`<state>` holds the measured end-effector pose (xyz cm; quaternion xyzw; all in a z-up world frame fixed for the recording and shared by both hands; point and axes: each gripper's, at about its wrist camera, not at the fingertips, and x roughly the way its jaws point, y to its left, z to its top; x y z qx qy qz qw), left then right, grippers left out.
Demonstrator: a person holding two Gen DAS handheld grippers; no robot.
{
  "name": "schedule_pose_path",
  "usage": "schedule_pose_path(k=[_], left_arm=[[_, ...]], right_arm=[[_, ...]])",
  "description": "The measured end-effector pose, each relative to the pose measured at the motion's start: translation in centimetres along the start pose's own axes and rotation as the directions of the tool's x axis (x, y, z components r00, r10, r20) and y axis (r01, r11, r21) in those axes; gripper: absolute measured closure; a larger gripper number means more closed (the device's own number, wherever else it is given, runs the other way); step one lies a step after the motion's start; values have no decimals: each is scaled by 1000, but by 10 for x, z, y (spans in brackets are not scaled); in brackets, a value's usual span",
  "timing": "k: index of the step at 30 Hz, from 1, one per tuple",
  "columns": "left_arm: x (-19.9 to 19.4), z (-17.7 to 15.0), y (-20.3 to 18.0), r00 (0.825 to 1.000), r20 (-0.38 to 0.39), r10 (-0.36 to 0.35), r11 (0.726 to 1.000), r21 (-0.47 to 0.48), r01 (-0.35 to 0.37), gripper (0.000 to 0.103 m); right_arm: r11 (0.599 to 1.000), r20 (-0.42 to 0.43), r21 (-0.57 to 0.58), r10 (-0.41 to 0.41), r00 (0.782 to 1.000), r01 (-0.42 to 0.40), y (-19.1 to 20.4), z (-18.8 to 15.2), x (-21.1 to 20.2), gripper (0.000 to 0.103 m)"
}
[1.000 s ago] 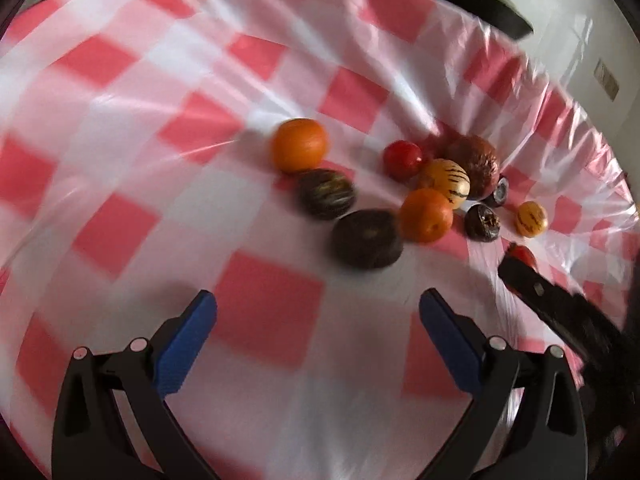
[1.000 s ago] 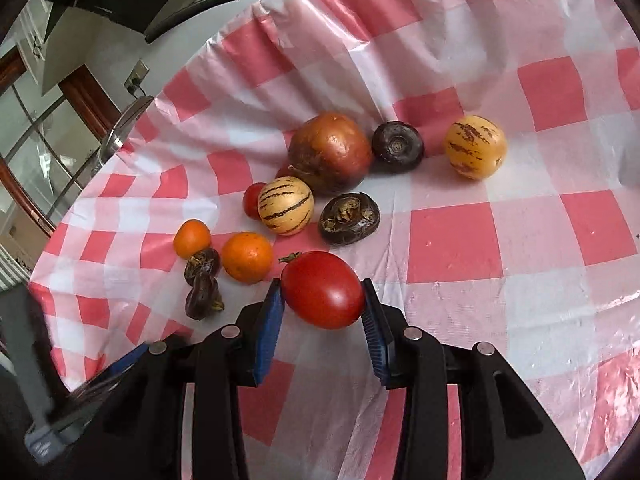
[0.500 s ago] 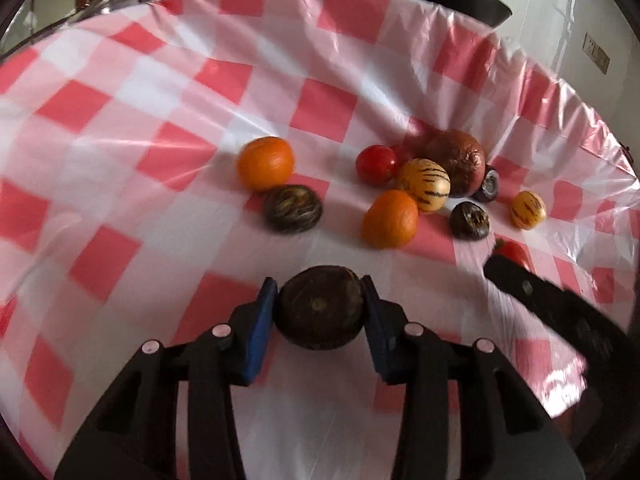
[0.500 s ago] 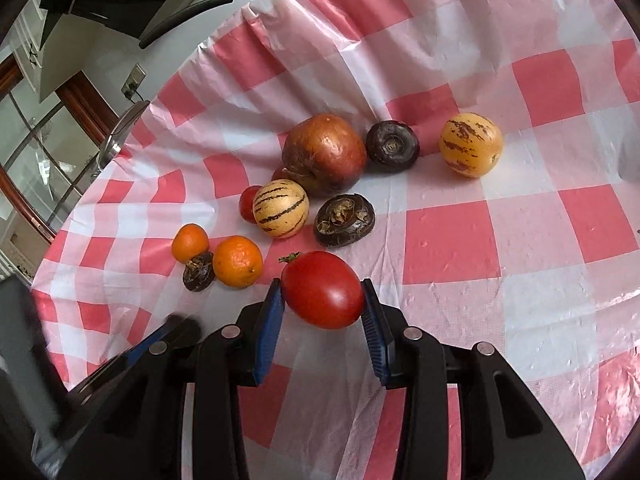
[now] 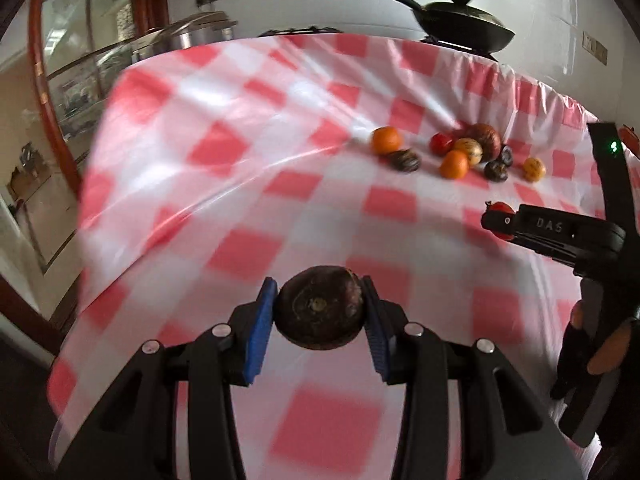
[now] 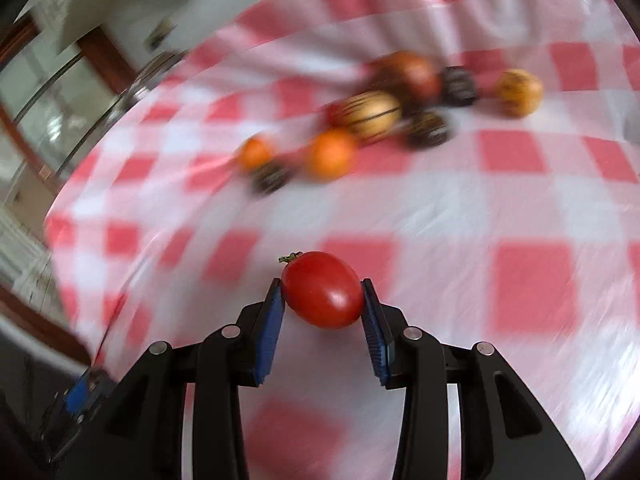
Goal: Organize fruits
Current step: 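Carry the brown fruit and tomato with both tools over the white box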
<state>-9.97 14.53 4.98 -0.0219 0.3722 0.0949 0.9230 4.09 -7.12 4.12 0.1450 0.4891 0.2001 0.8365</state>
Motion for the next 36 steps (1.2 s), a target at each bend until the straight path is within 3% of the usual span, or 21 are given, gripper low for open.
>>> schedule_pose_path(k=[9,17,30,33,36], left_arm=[[-60,-67,98,997,10,80,993,-85,-79,61],[-91,-117,168,991,-6,136,976,-172,-135,61],[-102,-198,248,969,-118,217,926,-289,-243,61],[-99,-215,261,963,-151,224,914,-312,-261,60],[-93,-234,275,953,-201,227,901,-328,-284,60]], right_arm=[[952,-78,-284,97,992,-115,140,-98,-20,64],[880,-134,-447,111,985,-160,209,-150,-28,64],[695,-261,-654,163,951,-299,295,-245,-32,64],[637,-289,-699,163,943,-325,309,-271,-33,64],[554,-333,-753,145,932,-355,321,-305,-30,64]])
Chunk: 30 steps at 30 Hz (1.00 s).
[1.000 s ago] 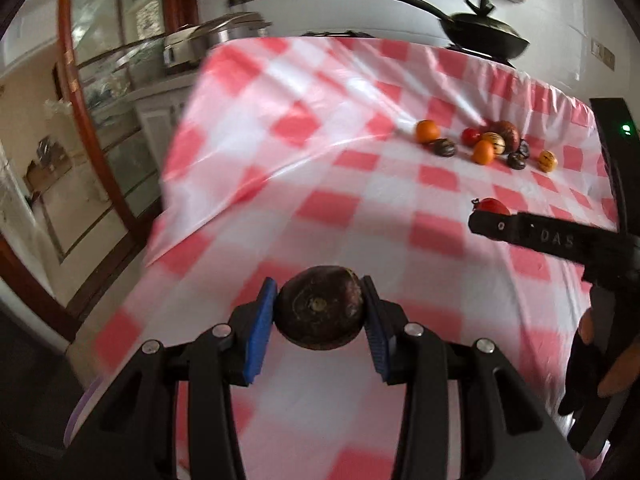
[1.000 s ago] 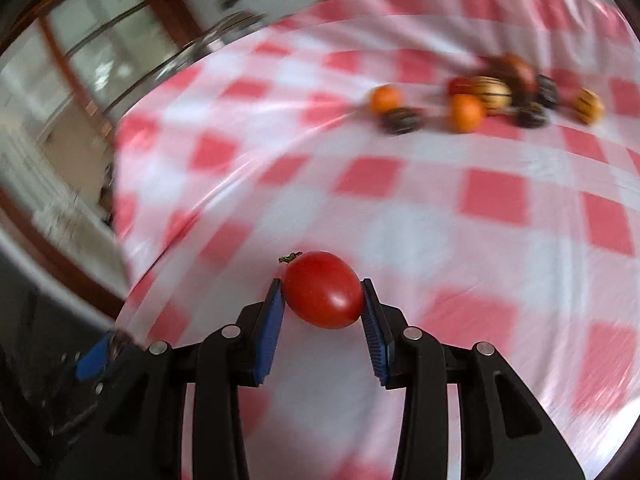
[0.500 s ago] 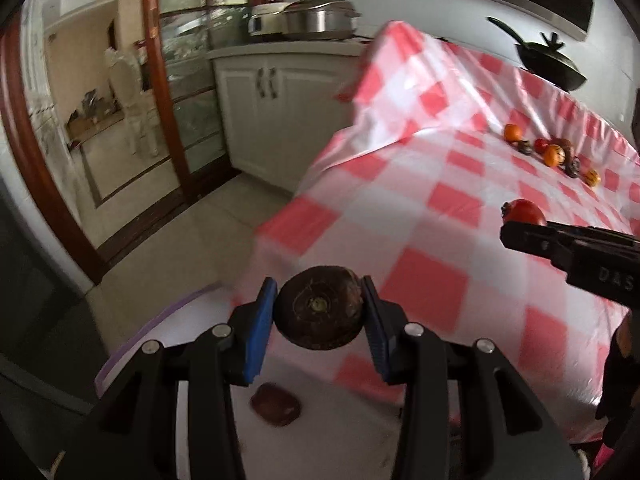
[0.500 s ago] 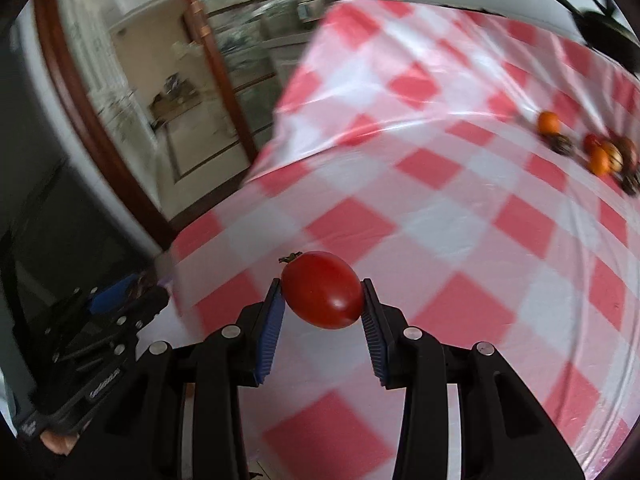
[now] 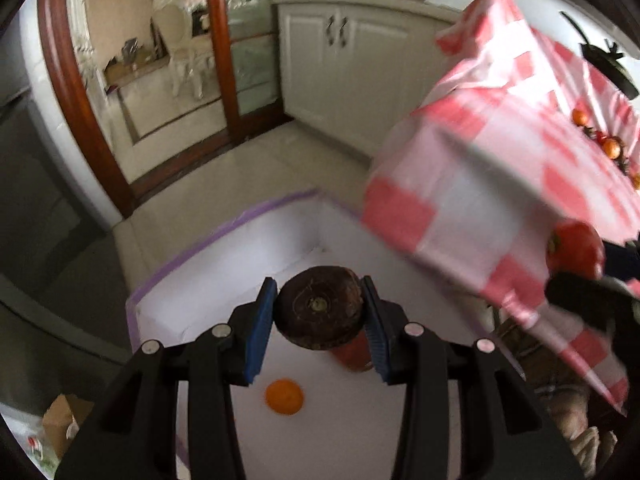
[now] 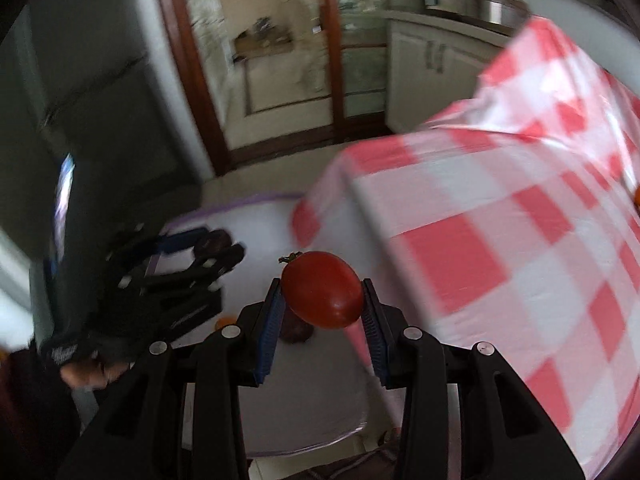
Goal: Organize fruits
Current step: 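Carry the brown fruit and tomato with both tools over the white box, then open the left tool to drop the brown fruit while the right tool drops the tomato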
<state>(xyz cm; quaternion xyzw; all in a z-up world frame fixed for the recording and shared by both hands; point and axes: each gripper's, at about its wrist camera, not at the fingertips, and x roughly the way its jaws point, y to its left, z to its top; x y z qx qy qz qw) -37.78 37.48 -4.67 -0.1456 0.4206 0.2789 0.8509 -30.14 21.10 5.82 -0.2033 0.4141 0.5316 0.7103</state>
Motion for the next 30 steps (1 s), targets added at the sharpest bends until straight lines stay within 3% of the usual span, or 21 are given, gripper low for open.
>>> schedule_pose_path(k=[3,10,18,27,30], left_arm=[[15,-13,13,998,-57,28,1000,-9,-28,60],[45,-38,34,979,-191,74,997,-7,-76,60],[71,-55,45,955,-291,50,997,-41,-65,60],[83,-60,49,938,-343,50,994,-73,-79,58],[84,-60,53,936,-350,26,993,-102,-66,49]], right_arm=[[996,-62,-86,6,998,-11,25,-13,22,64],[986,-213,-153,30,977,-64,54,-39,73,64],[981,-318,-168,37,947,-95,67,-55,107,64],[980,-425,-187,-24,905,-62,69,-72,135,64],[982,-433,-184,-32,901,-53,68,-74,137,64]])
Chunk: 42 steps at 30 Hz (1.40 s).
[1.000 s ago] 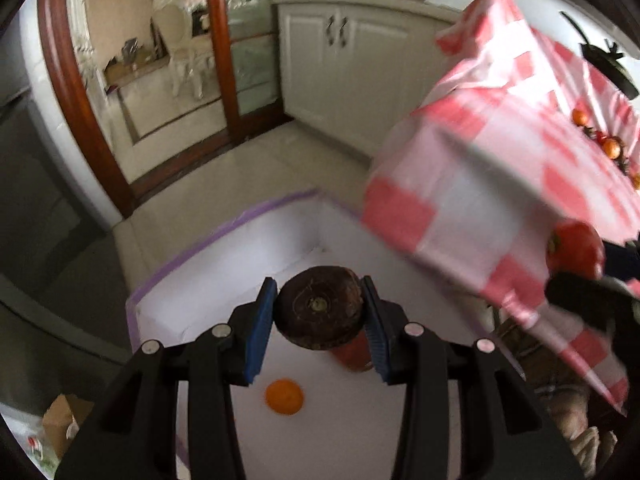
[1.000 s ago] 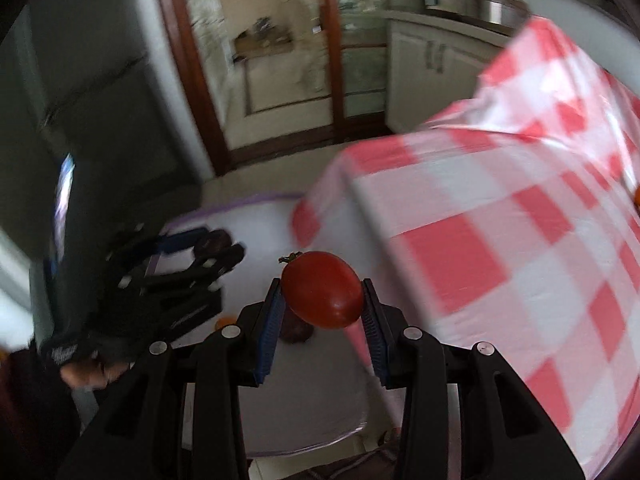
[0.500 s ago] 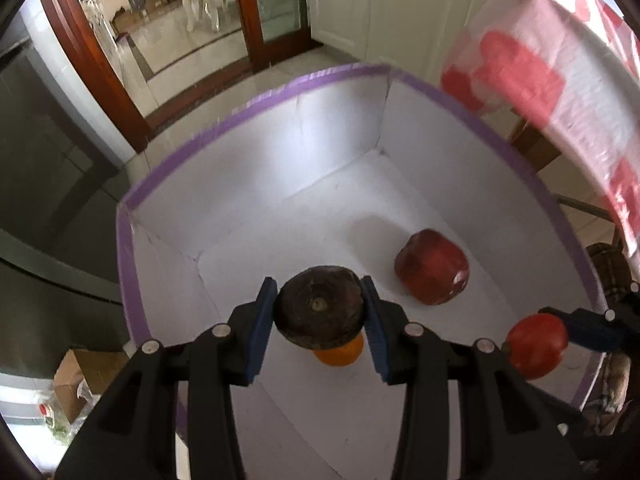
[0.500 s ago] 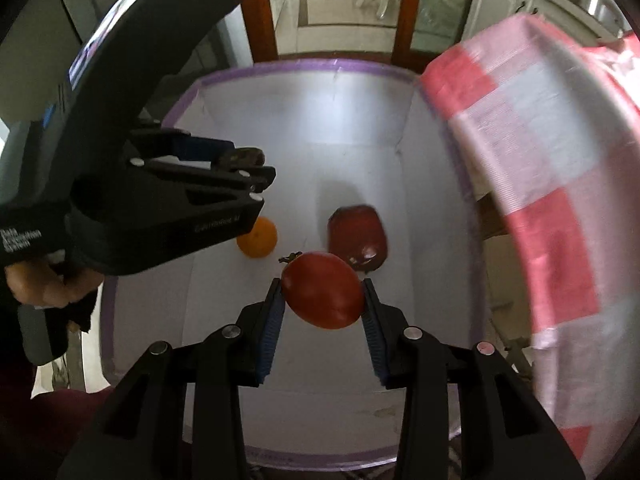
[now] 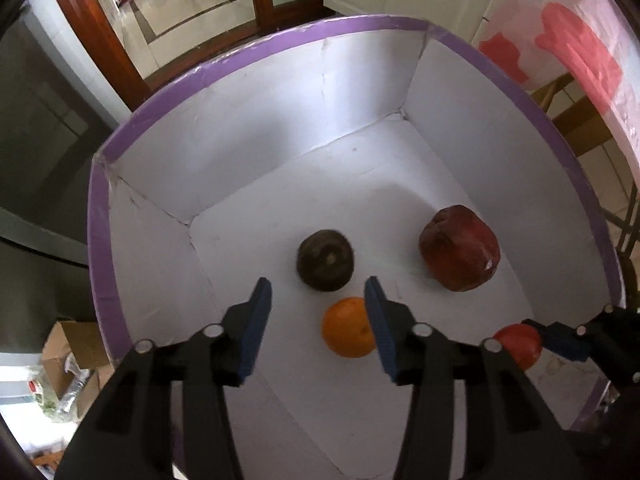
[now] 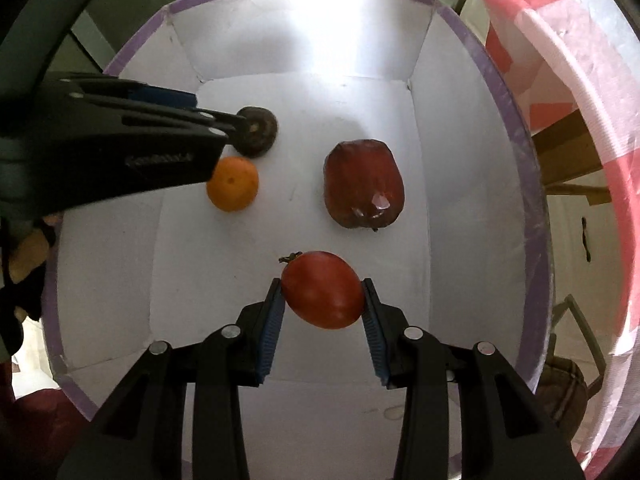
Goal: Organize fruits
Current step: 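Open the left tool to drop the brown fruit while the right tool drops the tomato, then move both open tools back over the fruit cluster on the tablecloth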
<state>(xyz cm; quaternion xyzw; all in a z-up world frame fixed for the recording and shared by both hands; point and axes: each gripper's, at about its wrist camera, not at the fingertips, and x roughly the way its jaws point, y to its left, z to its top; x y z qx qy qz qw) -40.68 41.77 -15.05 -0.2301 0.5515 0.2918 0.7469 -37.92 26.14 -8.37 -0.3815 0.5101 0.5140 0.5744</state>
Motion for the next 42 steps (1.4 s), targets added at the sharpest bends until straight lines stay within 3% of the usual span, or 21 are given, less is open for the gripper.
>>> schedule_pose_path(k=[3,7,12,21,26,29,31,35,37,40,42], left_arm=[[-3,1,3,1000,9,-16,1000,-23,16,36],[-7,3,3,999,30,-29,999,-25,30,31],[-19,5,5,998,69,-4,1000,-31,6,22],[-56,15,8,991,133,28,999,-44,-23,20],[-86,25,-1,981,185,54,998,-27,-50,16],[-111,33,-20,968,244,57,998,9,-61,14],[-132,41,-40,948,312,60,996,46,-78,8],[-174,55,-92,888,460,29,989,118,-93,1],[-191,64,-128,857,514,-32,982,176,-69,1],[-201,82,-186,840,521,-153,963,270,9,1],[-199,96,-235,828,496,-262,936,340,92,2]], right_arm=[[1000,4,-7,-18,1000,18,-5,0,-1,63],[999,46,-10,-51,998,52,-4,9,-6,42],[998,98,2,-66,993,66,-4,11,-25,40],[998,168,11,-69,983,68,1,11,-53,38],[997,241,27,-74,968,69,-12,14,-82,38],[996,311,65,-75,947,57,-25,8,-112,32],[994,367,101,-83,926,49,-38,0,-134,31],[982,480,186,-124,868,37,-76,-22,-185,21],[965,531,256,-190,826,57,-108,-40,-211,16],[915,547,397,-295,783,67,-168,-67,-233,16],[865,530,498,-357,769,59,-211,-85,-238,16]])
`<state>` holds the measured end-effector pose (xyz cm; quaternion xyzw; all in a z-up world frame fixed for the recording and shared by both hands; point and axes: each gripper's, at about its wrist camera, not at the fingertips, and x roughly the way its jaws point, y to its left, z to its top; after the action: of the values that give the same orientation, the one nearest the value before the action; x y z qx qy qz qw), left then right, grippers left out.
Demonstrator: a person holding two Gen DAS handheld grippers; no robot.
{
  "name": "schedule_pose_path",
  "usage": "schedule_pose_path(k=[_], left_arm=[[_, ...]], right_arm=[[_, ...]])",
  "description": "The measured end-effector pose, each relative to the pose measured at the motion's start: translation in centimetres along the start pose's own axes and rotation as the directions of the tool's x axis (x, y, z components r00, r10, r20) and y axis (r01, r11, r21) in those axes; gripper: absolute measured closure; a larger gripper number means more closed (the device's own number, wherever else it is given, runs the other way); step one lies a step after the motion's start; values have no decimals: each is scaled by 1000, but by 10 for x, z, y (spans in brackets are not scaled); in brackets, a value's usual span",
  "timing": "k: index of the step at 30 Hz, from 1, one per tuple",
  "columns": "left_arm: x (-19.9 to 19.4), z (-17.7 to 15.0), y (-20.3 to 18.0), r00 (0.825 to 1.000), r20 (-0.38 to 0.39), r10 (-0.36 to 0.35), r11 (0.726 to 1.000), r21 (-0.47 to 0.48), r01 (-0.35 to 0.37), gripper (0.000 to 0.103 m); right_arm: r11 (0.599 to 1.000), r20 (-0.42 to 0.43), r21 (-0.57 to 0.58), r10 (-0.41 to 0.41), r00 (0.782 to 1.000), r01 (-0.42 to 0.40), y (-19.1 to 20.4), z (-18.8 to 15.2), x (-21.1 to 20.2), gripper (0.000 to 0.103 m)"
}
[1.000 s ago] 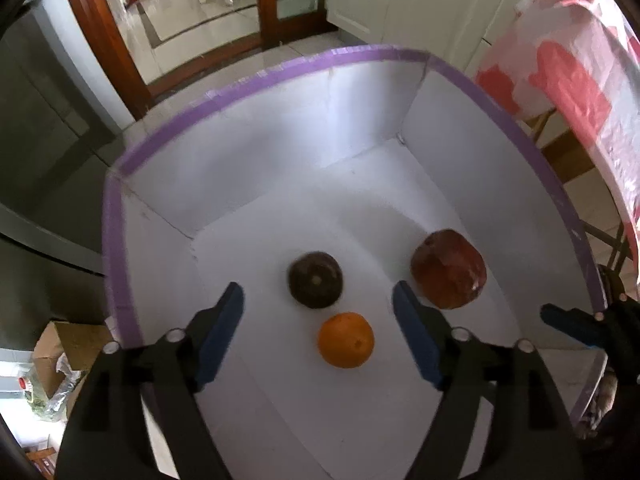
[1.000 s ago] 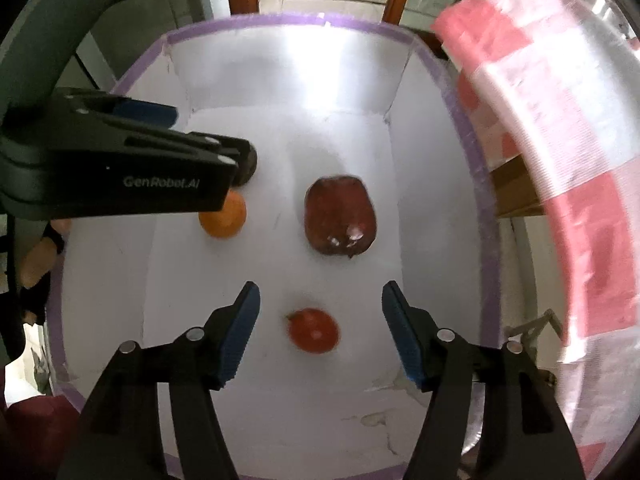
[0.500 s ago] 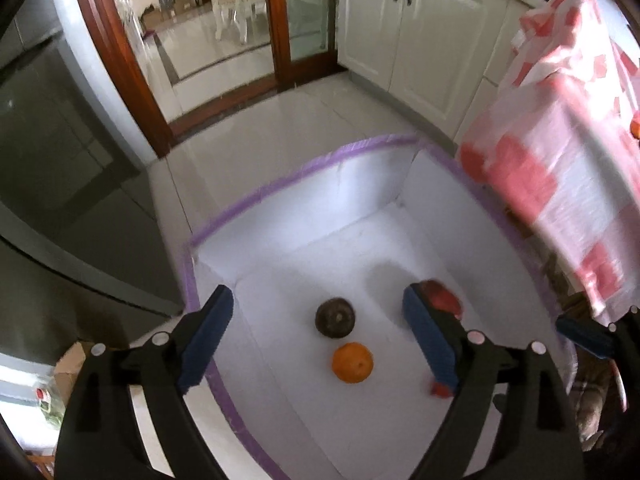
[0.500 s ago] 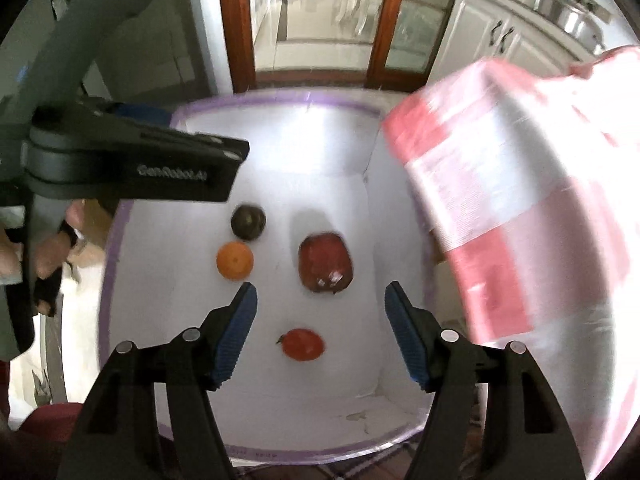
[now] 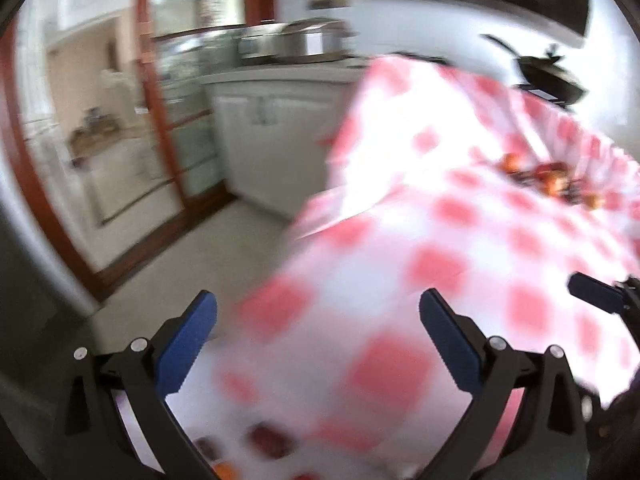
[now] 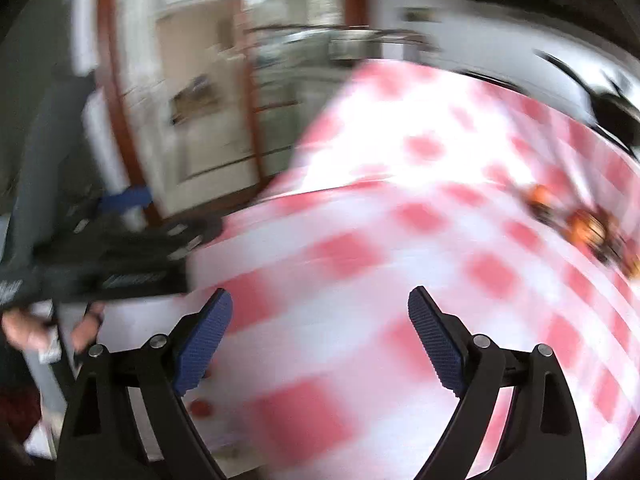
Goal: Organize fruits
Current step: 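Move both open tools back over the fruit cluster on the tablecloth, then grasp a dark brown fruit with the left tool while the right tool grasps a striped yellow melon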
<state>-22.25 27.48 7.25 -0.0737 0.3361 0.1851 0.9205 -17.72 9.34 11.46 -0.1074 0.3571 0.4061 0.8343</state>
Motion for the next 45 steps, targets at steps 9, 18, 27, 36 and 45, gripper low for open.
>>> schedule_pose_path(k=[9,18,27,36,45], left_arm=[[106,51,-168,950,-64,-305,950,54,309,2],[163,74,-233,915,-118,-386,920,28,391,2],[208,102,-239,896,-158,-415,910,-47,413,2],[239,120,-278,903,-191,-384,922,-30,385,2],[269,138,-305,935,-226,-272,961,-4,278,2]], right_arm=[[868,-92,349,-345,934,354,-246,-6,28,16],[672,-225,520,-488,843,528,-428,-27,25,16],[666,-286,512,-464,839,543,-514,-13,64,32],[656,-320,502,-465,826,564,-532,-18,73,52],[653,-282,556,-435,855,515,-550,-30,61,56]])
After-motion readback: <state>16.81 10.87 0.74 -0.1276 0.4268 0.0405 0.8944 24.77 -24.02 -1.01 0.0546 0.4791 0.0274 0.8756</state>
